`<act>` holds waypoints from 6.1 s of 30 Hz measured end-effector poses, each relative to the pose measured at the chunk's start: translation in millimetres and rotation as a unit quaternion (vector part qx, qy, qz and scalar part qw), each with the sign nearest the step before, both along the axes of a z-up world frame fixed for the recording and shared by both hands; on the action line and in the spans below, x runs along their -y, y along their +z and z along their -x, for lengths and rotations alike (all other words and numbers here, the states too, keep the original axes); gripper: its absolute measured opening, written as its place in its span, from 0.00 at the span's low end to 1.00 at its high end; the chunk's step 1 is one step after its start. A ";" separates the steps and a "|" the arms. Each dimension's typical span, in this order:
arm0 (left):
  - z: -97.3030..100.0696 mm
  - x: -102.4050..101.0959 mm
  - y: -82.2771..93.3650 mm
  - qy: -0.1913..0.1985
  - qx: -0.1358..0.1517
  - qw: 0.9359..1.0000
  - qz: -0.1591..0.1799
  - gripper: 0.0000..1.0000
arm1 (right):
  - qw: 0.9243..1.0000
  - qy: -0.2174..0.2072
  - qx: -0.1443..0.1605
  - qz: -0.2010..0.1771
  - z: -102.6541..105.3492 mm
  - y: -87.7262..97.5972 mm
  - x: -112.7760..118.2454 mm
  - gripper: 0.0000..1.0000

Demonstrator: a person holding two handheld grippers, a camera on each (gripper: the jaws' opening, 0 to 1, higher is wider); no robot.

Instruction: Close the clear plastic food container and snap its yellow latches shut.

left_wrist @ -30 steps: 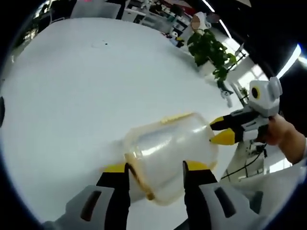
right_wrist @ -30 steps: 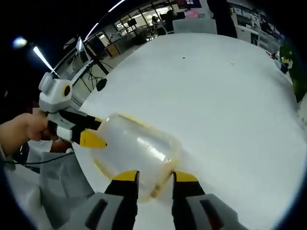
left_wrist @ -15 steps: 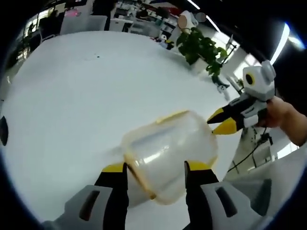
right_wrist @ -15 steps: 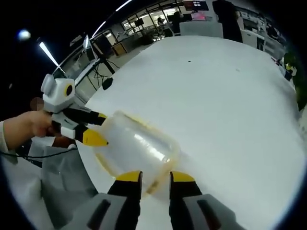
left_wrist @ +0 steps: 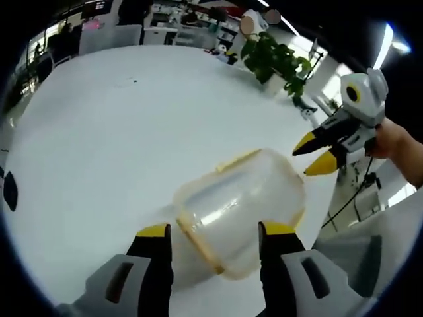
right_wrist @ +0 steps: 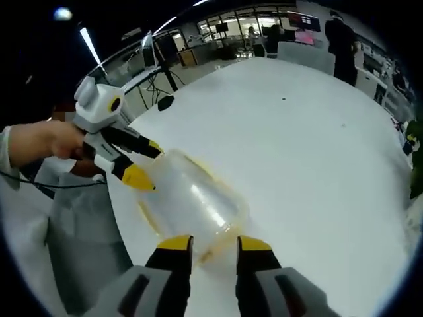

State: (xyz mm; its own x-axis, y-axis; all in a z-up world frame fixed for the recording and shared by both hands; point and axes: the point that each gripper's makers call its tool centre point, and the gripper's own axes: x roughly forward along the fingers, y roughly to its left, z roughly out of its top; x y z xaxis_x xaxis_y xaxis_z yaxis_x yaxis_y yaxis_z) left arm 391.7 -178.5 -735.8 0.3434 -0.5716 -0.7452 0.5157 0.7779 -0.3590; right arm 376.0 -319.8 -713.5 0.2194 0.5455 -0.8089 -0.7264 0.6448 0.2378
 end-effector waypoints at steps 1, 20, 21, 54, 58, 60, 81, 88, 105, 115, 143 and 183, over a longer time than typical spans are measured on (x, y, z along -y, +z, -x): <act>-0.9 -0.9 1.6 0.000 0.003 1.000 0.001 0.49 | 1.000 0.009 0.006 -0.007 -0.3 3.0 -3.2 0.22; -0.2 21.7 44.9 -0.209 0.161 0.964 -0.032 0.44 | 0.982 0.176 0.072 0.007 5.5 18.4 -19.2 0.20; 0.6 23.5 45.7 -0.217 0.163 0.962 -0.031 0.43 | 0.981 0.181 0.075 0.004 5.4 19.8 -20.8 0.20; 29.7 71.7 23.8 -0.372 0.213 0.903 -0.035 0.32 | 0.952 0.287 0.107 0.011 -7.1 1.9 -74.4 0.15; 37.6 73.2 23.8 -0.378 0.219 0.899 -0.033 0.43 | 0.948 0.295 0.118 0.027 -12.7 -2.1 -78.1 0.18; 41.6 72.5 21.9 -0.382 0.215 0.898 -0.036 0.45 | 0.950 0.289 0.116 0.027 -16.8 -2.9 -80.5 0.20; 42.5 71.8 4.4 -0.402 0.270 0.866 -0.128 0.52 | 0.930 0.362 0.021 0.061 -26.6 -20.6 -75.4 0.38; 37.9 71.7 0.3 -0.399 0.269 0.865 -0.141 0.52 | 0.927 0.368 -0.015 0.071 -24.0 -23.5 -77.5 0.38; 36.4 71.2 -2.6 -0.412 0.262 0.855 -0.174 0.50 | 0.901 0.418 -0.047 0.109 -21.4 -27.6 -79.8 0.36; 35.8 68.8 -5.1 -0.398 0.267 0.862 -0.165 0.49 | 0.888 0.439 -0.065 0.116 -21.7 -27.1 -85.7 0.32; 39.0 74.0 -0.8 -0.400 0.304 0.853 -0.143 0.49 | 0.897 0.435 0.002 0.074 -13.5 -21.6 -79.1 0.36; 15.3 25.9 -18.5 -0.428 0.174 0.878 -0.121 0.84 | 0.932 0.342 0.115 0.041 11.2 -34.2 -44.7 0.85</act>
